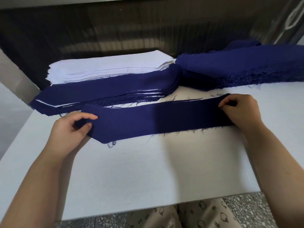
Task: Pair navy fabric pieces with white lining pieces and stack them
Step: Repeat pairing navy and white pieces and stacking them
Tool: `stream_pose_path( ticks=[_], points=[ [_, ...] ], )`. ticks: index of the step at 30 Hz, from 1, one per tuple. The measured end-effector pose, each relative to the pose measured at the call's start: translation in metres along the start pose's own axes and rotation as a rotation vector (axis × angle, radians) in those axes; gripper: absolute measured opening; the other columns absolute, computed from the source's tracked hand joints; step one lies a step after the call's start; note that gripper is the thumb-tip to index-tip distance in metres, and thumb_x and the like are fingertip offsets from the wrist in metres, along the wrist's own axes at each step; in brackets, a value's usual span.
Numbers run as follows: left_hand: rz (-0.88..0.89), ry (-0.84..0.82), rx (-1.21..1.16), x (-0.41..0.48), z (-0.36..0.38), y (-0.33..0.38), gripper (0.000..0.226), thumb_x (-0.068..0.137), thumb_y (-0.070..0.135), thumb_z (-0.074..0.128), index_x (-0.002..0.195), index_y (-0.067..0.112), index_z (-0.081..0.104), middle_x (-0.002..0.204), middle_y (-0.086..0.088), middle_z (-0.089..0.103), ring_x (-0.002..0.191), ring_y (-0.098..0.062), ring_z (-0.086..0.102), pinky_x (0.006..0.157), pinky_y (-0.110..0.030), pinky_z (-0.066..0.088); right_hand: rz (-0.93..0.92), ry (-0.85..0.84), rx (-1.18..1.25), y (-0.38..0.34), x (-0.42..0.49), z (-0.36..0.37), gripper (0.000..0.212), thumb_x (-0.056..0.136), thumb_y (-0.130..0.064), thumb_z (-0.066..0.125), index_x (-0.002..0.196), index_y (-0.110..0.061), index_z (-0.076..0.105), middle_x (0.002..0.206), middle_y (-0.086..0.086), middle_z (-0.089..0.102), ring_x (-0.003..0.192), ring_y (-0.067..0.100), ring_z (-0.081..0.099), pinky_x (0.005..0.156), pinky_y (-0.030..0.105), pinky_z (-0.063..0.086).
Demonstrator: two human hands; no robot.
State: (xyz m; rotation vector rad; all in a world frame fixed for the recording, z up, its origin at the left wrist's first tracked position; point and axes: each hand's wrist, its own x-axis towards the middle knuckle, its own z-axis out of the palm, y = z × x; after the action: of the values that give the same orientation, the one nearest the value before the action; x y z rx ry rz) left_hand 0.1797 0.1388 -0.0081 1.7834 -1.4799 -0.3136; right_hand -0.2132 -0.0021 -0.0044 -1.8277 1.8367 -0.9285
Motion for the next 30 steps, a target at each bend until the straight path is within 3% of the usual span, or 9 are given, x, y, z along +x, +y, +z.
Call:
stream_pose_path(
  ticks=[2, 7, 9, 11, 13, 16, 20, 24, 30],
  points=[
    [-0.012, -0.014, 0.031, 0.0004, -0.0003, 0.0009, 0.031, 0.085, -0.008, 0.063, 0.096, 0.021, 0.070, 0.100, 0.001, 0.065, 0.097, -0.017, 0.059, 0.089, -0.024, 0.044, -0.002, -0.001, -0.006, 0.0002, 0.0000, 0.0001, 0.030, 0.079, 0.002, 0.053, 0.069, -0.026, 0.062, 0.067, -0.016, 0.053, 0.065, 0.006, 0.045, 0.068, 0.023, 0.033],
    [-0.041, -0.030, 0.081, -0.0003, -0.0015, 0.0035, 0.032, 0.083, -0.007, 0.065, 0.096, 0.022, 0.069, 0.101, 0.002, 0.064, 0.090, 0.011, 0.053, 0.081, -0.007, 0.038, -0.020, 0.001, -0.019, -0.0002, -0.0013, -0.0006, 0.028, 0.078, 0.004, 0.053, 0.075, -0.022, 0.064, 0.069, -0.015, 0.054, 0.065, 0.003, 0.046, 0.060, 0.020, 0.032],
    [-0.047, -0.009, 0.122, -0.0010, -0.0013, 0.0039, 0.028, 0.083, -0.002, 0.069, 0.098, 0.021, 0.069, 0.102, 0.001, 0.064, 0.088, 0.012, 0.051, 0.078, -0.004, 0.036, -0.037, 0.005, -0.031, -0.0003, -0.0014, -0.0013, 0.026, 0.078, 0.004, 0.055, 0.080, -0.018, 0.067, 0.078, -0.006, 0.057, 0.073, 0.010, 0.050, 0.067, 0.022, 0.036],
    [-0.052, 0.018, 0.198, -0.0006, -0.0014, 0.0041, 0.024, 0.082, 0.012, 0.075, 0.103, 0.020, 0.070, 0.106, -0.002, 0.064, 0.094, 0.001, 0.051, 0.086, -0.009, 0.036, -0.060, 0.019, -0.069, -0.0004, -0.0004, -0.0021, 0.024, 0.078, 0.004, 0.056, 0.087, -0.014, 0.070, 0.092, 0.001, 0.057, 0.091, 0.023, 0.053, 0.078, 0.030, 0.040],
    [-0.126, 0.006, 0.278, 0.0007, -0.0029, 0.0041, 0.039, 0.078, 0.036, 0.078, 0.113, 0.023, 0.067, 0.114, -0.005, 0.062, 0.111, -0.021, 0.050, 0.103, -0.030, 0.034, -0.063, 0.016, -0.097, 0.0000, 0.0006, -0.0018, 0.026, 0.079, 0.004, 0.056, 0.091, -0.013, 0.071, 0.103, 0.008, 0.060, 0.105, 0.032, 0.050, 0.090, 0.038, 0.042],
    [-0.249, -0.053, 0.349, 0.0010, -0.0041, 0.0064, 0.066, 0.064, 0.057, 0.059, 0.123, 0.028, 0.059, 0.126, -0.004, 0.055, 0.126, -0.030, 0.040, 0.109, -0.039, 0.025, -0.061, -0.001, -0.111, 0.0005, 0.0001, -0.0013, 0.028, 0.080, 0.006, 0.055, 0.094, -0.013, 0.070, 0.110, 0.012, 0.061, 0.109, 0.034, 0.049, 0.093, 0.038, 0.039],
    [-0.299, -0.035, 0.339, 0.0014, -0.0034, 0.0074, 0.071, 0.062, 0.059, 0.057, 0.125, 0.026, 0.058, 0.129, -0.005, 0.054, 0.127, -0.033, 0.040, 0.109, -0.043, 0.026, -0.058, 0.026, -0.162, 0.0006, 0.0015, -0.0016, 0.028, 0.080, 0.002, 0.055, 0.097, -0.015, 0.071, 0.115, 0.013, 0.060, 0.112, 0.036, 0.046, 0.099, 0.037, 0.033],
    [-0.306, 0.011, 0.264, 0.0015, -0.0023, 0.0084, 0.067, 0.065, 0.053, 0.076, 0.121, 0.022, 0.058, 0.106, -0.002, 0.060, 0.111, -0.030, 0.055, 0.102, -0.049, 0.039, 0.112, 0.036, -0.324, 0.0022, 0.0034, 0.0026, 0.037, 0.086, -0.015, 0.051, 0.120, -0.025, 0.058, 0.133, 0.012, 0.039, 0.124, 0.036, 0.026, 0.100, 0.040, 0.021],
    [-0.257, 0.060, 0.231, -0.0001, -0.0009, -0.0002, 0.046, 0.079, 0.033, 0.076, 0.120, 0.031, 0.056, 0.083, 0.010, 0.058, 0.086, -0.020, 0.055, 0.084, -0.033, 0.041, 0.196, -0.021, -0.419, 0.0029, 0.0031, 0.0034, 0.043, 0.089, -0.026, 0.046, 0.132, -0.021, 0.042, 0.131, 0.019, 0.041, 0.120, 0.036, 0.030, 0.097, 0.043, 0.022]
  ],
)
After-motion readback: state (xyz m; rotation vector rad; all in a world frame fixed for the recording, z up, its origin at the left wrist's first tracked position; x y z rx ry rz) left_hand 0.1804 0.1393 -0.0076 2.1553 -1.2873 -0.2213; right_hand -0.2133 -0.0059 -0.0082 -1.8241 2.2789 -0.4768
